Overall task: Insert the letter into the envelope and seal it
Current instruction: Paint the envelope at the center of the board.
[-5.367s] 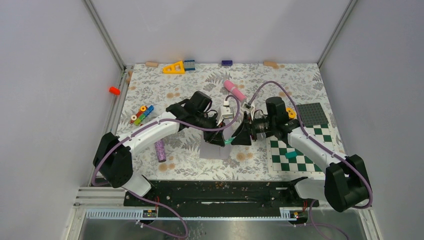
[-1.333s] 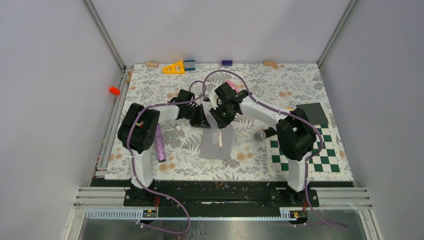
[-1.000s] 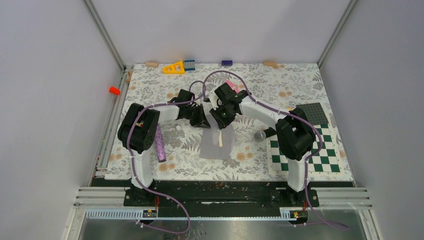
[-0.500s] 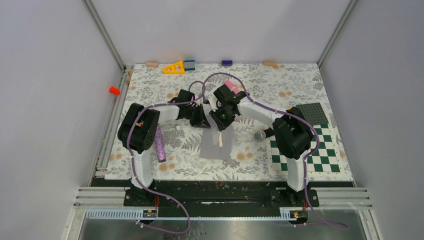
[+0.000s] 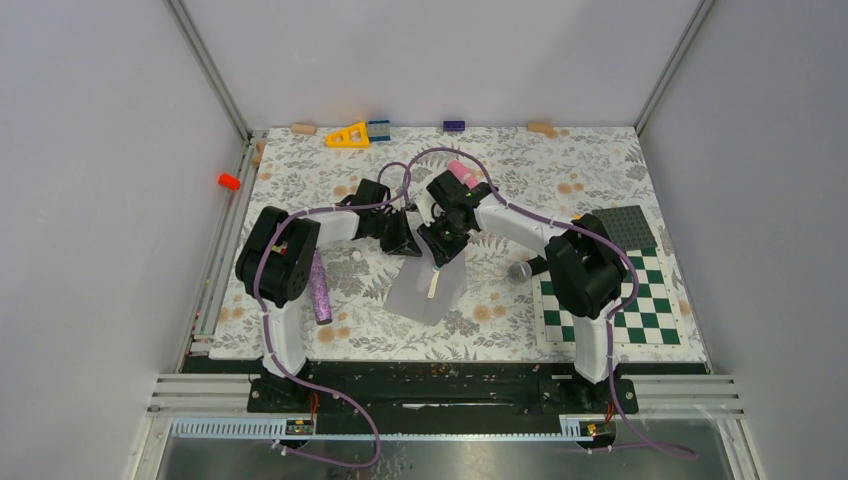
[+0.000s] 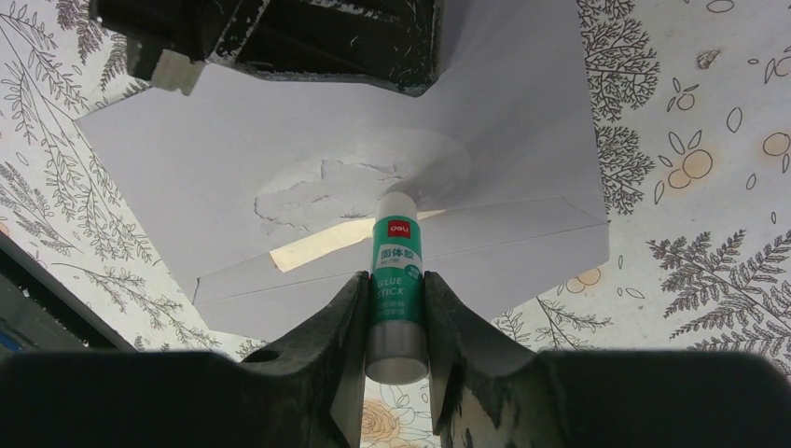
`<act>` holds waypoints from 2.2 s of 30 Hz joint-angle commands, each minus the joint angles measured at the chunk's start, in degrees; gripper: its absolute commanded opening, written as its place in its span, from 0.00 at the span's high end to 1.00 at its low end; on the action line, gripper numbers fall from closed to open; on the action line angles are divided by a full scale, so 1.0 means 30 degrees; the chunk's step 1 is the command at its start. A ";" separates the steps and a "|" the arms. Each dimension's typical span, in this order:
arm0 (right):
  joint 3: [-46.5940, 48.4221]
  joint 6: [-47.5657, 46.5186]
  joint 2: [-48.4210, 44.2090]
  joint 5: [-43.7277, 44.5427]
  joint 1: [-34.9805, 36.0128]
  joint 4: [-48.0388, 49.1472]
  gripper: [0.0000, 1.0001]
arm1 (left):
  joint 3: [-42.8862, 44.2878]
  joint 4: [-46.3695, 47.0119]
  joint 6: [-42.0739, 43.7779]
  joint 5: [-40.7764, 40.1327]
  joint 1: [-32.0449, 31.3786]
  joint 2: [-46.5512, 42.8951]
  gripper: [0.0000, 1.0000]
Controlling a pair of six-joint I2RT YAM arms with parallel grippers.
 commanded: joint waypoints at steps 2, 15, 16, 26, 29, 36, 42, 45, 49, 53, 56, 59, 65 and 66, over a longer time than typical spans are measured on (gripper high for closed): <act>0.0606 -0.0043 0.0077 -0.0131 0.0410 -0.0849 1.00 | -0.0040 0.0112 0.0544 -0.1420 -0.0143 -0.0075 1.00; 0.0816 -0.0131 -0.0802 0.0016 0.0345 -0.0797 1.00 | -0.1761 0.4593 -0.0018 0.3075 0.1179 -0.3885 0.64; 0.0813 -0.0146 -0.0983 0.0062 0.0336 -0.0757 1.00 | -0.1792 0.4777 -0.0011 0.3608 0.1272 -0.3978 0.65; 0.0922 0.0248 -0.2512 -0.0899 0.0131 -0.0384 1.00 | -0.1657 0.0194 0.3163 0.4726 0.1245 -0.2838 1.00; 0.1120 0.0527 -0.2332 -0.1025 0.0124 -0.0319 1.00 | -0.2056 -0.0159 0.3488 0.4744 0.1033 -0.2735 1.00; 0.1168 0.0751 -0.1223 -0.1393 0.0126 -0.0332 1.00 | -0.1722 -0.1992 0.4296 0.3412 0.0624 -0.1909 1.00; 0.1140 0.0900 -0.0747 -0.1577 0.0132 -0.0315 1.00 | -0.1520 -0.2566 0.4278 0.2078 0.0282 -0.1143 1.00; 0.1095 0.1027 -0.0606 -0.1719 0.0153 -0.0325 1.00 | -0.1368 -0.2697 0.4228 0.1128 0.0222 -0.0838 1.00; 0.1112 0.1227 -0.0392 -0.1933 0.0202 -0.0324 1.00 | -0.1226 -0.2900 0.4030 0.0416 0.0160 -0.0311 1.00; 0.0835 0.1296 -0.0201 -0.2179 0.0396 -0.0340 1.00 | -0.1245 -0.2898 0.3859 -0.0127 0.0163 -0.0073 1.00; 0.0645 0.1478 0.0058 -0.2264 0.0574 -0.0293 1.00 | -0.1282 -0.2720 0.3740 -0.0118 0.0156 -0.0019 1.00; 0.0609 0.1568 0.0445 -0.1993 0.0635 -0.0299 1.00 | -0.1264 -0.2699 0.3690 -0.0101 0.0170 -0.0023 1.00; 0.0629 0.1699 0.0752 -0.1228 0.0664 -0.0102 1.00 | -0.1357 -0.2656 0.3717 -0.0048 0.0156 -0.0096 1.00; 0.0661 0.1624 0.0753 -0.1089 0.0675 -0.0106 1.00 | -0.1357 -0.2669 0.3719 -0.0067 0.0156 -0.0103 1.00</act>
